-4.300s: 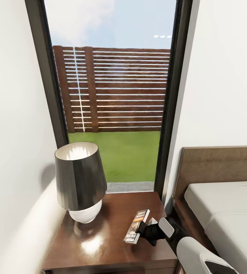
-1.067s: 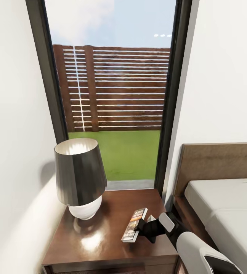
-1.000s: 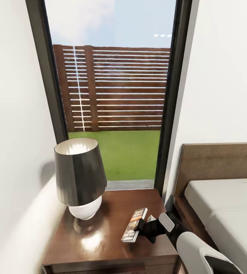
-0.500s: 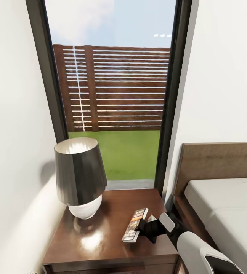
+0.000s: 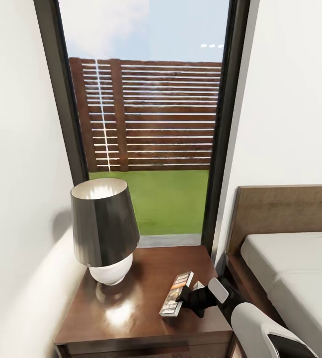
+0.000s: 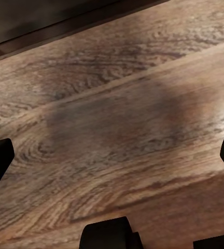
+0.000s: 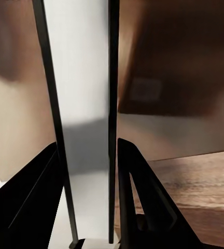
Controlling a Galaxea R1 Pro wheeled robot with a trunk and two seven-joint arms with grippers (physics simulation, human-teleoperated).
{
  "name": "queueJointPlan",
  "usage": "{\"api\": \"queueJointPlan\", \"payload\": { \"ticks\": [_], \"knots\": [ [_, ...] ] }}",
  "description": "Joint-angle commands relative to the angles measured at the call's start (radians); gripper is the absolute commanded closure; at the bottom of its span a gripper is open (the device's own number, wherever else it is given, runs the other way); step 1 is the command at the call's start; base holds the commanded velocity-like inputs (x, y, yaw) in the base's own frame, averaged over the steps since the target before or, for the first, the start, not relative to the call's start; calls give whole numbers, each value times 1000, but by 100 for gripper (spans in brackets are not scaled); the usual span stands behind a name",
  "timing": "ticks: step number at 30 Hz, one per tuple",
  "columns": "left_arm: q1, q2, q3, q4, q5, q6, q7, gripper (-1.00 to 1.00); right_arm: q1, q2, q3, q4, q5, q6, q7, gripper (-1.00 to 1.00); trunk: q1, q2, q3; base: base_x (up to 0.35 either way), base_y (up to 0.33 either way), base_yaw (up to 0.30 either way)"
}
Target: In the bedroom, move the book from the bed onto either nightstand, and place the two sandals side by side next to the bed.
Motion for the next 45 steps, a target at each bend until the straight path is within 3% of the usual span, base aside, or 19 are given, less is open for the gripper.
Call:
{"api": "queueJointPlan", "payload": {
  "ticks": [1,14,19,37,38,45],
  "knots": [
    [0,1,-8,-2,5,-1,6,-100,0,1,-6,-1,6,5,2,100,0,0,-1,0,0,0],
    [0,0,-9,-4,5,-1,6,-100,0,0,-6,-2,6,5,1,100,0,0,-1,0,0,0],
    [0,0,-9,-6,5,-1,6,-100,0,0,-6,-3,6,5,0,100,19,-35,-17,0,0,0],
    [0,-4,-9,-8,5,-1,7,-100,-6,-8,-8,-2,4,5,0,100,19,-35,-17,0,0,0],
    [0,-4,-9,-8,5,-1,7,-100,-6,-8,-8,-2,4,5,0,-100,19,-35,-17,0,0,0],
    [0,-4,-9,-8,5,-1,6,-100,-6,-9,-8,-1,4,5,0,-100,19,-35,-17,0,0,0]
  ]
}}
